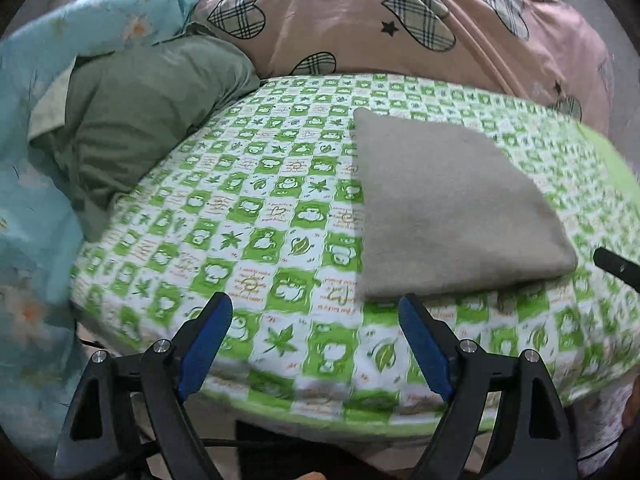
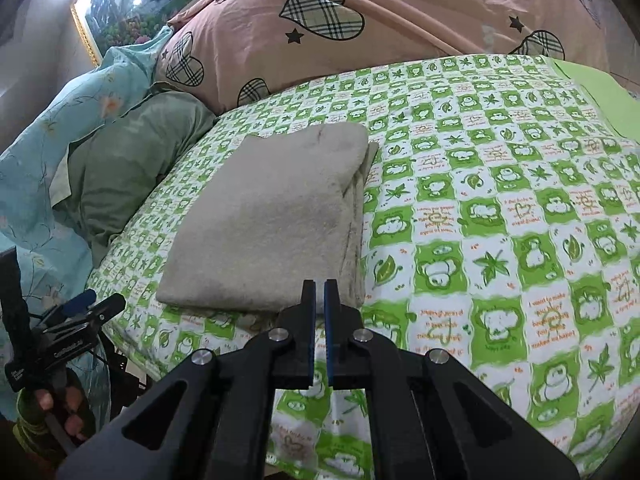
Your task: Fold small clothes
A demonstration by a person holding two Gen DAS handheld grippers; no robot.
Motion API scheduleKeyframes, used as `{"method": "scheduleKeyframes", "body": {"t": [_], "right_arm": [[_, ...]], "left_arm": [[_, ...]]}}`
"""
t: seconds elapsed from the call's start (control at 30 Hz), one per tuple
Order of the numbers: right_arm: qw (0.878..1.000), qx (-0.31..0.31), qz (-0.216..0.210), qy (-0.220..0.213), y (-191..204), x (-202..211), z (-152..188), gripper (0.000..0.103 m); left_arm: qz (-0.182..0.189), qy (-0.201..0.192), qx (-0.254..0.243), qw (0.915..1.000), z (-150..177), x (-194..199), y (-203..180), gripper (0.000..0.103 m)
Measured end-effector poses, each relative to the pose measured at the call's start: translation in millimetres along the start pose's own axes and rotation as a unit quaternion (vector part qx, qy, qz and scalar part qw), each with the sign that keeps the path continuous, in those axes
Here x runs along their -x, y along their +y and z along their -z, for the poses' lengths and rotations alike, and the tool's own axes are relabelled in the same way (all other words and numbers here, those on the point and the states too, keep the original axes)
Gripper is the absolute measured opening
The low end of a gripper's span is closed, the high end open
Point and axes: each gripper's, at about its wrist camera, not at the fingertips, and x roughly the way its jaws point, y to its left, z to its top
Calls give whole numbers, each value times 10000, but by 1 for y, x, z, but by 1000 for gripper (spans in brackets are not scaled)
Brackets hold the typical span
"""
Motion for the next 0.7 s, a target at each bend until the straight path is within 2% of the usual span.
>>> {"method": "scheduleKeyframes", "body": {"t": [0.03,0.1,0.13,0.17,0.3,0.47,0.7], "right_arm": [[10000,-35,-42,51,-1,1,3,7],[9999,-68,-38,118,-2,2,7,34],[9999,-85,-72,116,-2,4,11,67],[9999,-63,-108,36,-1,7,13,83],[9997,220,-32,-62,9,14,15,84],[9996,277,-77,-15,12,17,10,84],[9979,583,-76,268,21,18,14,89]], "left_arm": [[11,63,-61,10000,1,2,-3,85],[124,164,-90,9997,6,7,-7,85],[206,132,-78,9997,8,12,-8,85],[295,49,-77,9995,10,17,-8,85],[482,-186,-80,9986,6,26,-7,85],[461,-299,39,9985,-2,33,3,86],[539,-82,-113,9984,-9,21,4,85]]}}
